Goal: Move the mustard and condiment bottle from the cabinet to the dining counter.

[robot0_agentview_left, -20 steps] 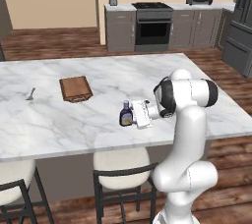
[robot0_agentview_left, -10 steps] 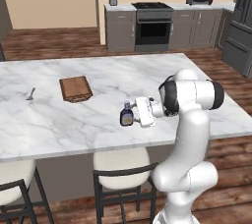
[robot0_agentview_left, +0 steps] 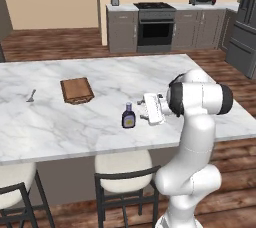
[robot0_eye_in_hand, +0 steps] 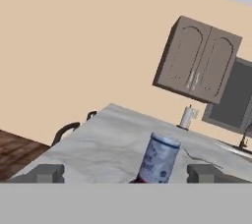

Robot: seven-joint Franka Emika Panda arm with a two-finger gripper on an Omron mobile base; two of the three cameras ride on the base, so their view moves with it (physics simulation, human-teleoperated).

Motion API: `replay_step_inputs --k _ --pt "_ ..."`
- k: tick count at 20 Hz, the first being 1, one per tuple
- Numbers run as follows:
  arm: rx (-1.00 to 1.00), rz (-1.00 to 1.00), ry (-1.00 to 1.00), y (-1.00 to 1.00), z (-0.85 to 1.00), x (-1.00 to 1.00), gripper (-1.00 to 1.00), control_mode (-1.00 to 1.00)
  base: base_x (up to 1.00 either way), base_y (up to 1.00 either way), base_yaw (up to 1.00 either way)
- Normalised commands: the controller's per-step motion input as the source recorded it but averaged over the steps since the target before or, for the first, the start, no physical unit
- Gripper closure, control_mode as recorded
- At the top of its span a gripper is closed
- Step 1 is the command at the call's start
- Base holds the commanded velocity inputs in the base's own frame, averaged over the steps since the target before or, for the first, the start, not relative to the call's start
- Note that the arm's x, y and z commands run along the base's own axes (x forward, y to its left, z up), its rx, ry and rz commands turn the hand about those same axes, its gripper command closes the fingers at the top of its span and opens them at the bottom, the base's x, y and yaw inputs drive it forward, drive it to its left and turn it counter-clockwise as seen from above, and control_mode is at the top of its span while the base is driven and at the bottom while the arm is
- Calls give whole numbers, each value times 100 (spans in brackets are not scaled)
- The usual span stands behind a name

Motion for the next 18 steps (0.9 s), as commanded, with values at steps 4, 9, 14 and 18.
replay_step_inputs --k 4,9,14,18 --pt "1 -1 -9 -30 29 -44 -100 -100 0 0 0" --pt "0 -5 -9 -20 30 -74 -100 -100 0 0 0" --pt "0 -6 -9 -1 40 -81 -100 -100 0 0 0" --pt "2 -7 -3 0 57 -76 -100 -100 0 0 0"
